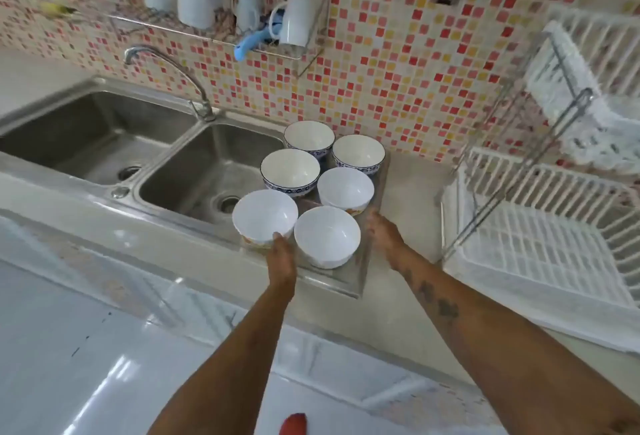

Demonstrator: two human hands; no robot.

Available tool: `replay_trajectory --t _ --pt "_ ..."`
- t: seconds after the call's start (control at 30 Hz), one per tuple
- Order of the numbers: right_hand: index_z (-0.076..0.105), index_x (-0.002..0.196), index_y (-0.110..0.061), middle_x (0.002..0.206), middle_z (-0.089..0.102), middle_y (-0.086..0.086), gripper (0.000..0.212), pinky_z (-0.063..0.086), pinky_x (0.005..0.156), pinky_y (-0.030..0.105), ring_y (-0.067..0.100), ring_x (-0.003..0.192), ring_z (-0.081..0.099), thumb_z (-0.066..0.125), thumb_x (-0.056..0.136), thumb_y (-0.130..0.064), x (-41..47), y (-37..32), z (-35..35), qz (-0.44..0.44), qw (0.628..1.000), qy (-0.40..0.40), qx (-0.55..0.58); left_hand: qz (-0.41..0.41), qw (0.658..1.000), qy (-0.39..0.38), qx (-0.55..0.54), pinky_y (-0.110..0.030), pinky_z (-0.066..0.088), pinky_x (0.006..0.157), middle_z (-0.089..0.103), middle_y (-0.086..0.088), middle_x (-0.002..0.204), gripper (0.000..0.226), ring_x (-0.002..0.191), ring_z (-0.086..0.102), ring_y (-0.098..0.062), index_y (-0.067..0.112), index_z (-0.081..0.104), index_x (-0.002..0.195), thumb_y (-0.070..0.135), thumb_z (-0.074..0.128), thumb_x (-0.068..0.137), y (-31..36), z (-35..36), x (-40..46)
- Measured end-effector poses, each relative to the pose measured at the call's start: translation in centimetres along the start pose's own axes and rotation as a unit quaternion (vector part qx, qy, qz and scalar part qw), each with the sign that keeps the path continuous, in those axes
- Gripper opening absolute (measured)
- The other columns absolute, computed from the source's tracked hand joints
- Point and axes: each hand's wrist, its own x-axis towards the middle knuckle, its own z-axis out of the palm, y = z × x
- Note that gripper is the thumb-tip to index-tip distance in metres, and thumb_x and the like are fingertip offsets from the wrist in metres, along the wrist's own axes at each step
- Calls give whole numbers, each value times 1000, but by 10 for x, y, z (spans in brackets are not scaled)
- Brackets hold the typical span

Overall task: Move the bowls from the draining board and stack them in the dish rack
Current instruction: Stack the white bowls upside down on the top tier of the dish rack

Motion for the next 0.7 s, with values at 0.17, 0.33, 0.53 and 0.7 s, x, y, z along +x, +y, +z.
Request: replay_trajectory --t 0.17,0.33,0.53,0.7 --pt "69 97 -15 104 72 11 33 49 78 35 23 90 65 45 93 -37 35 7 17 46 994 7 102 21 998 34 -57 -40 47 101 60 -11 132 44 117 58 -27 7 50 136 29 31 104 17 30 -27" --pt "72 95 -22 106 72 8 26 52 90 43 29 100 66 55 87 -40 39 8 38 56 991 -6 122 49 992 73 -86 -29 51 81 60 -8 124 38 107 59 -24 7 51 134 25 32 105 26 45 -28" --pt "60 101 -17 103 62 9 24 46 82 35 26 96 57 41 98 -31 33 9 52 38 991 28 122 37 994 92 -54 -37 48 92 52 -8 134 38 116 54 -27 18 44 139 30 31 105 19 52 -35" --pt "60 103 -16 103 61 8 24 45 81 33 23 94 55 40 99 -29 22 4 50 29 989 34 140 20 991 122 -47 -42 49 96 52 -10 136 36 121 54 -32 22 45 137 31 30 105 25 59 -45"
